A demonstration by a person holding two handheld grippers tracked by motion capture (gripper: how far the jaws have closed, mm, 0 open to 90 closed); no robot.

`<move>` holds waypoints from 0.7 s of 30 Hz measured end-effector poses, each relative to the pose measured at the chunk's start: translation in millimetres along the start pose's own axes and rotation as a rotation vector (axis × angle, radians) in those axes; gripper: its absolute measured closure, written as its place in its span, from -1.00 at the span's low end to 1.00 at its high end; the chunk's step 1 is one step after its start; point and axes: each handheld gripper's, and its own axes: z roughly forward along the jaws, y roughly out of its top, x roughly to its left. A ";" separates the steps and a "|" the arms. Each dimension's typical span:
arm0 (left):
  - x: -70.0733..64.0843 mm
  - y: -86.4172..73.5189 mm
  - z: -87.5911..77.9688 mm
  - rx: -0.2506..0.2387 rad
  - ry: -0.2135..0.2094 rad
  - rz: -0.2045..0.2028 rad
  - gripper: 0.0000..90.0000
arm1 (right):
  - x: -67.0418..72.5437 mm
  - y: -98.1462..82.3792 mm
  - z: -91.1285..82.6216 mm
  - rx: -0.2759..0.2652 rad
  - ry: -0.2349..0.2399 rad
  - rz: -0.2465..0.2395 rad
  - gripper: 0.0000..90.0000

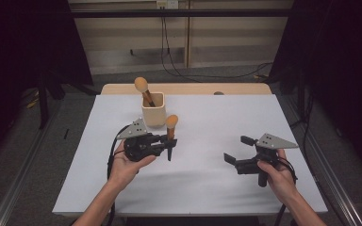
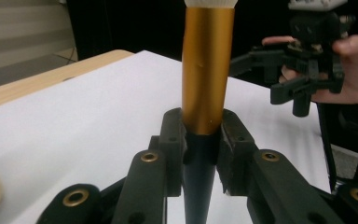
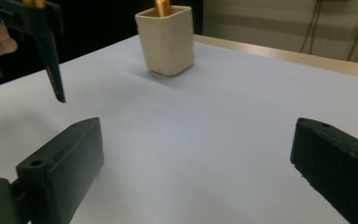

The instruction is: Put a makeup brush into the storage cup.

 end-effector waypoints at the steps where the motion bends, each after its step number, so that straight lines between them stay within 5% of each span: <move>1: 0.8 0.9 -1.9 -0.007 0.005 -0.003 0.65 | -0.8 -2.6 -2.2 -0.012 -0.009 -0.004 -0.96; 21: 21.9 22.9 -31.6 -0.056 0.096 -0.007 0.65 | -16.1 -29.3 -36.1 -0.131 -0.133 -0.020 -1.00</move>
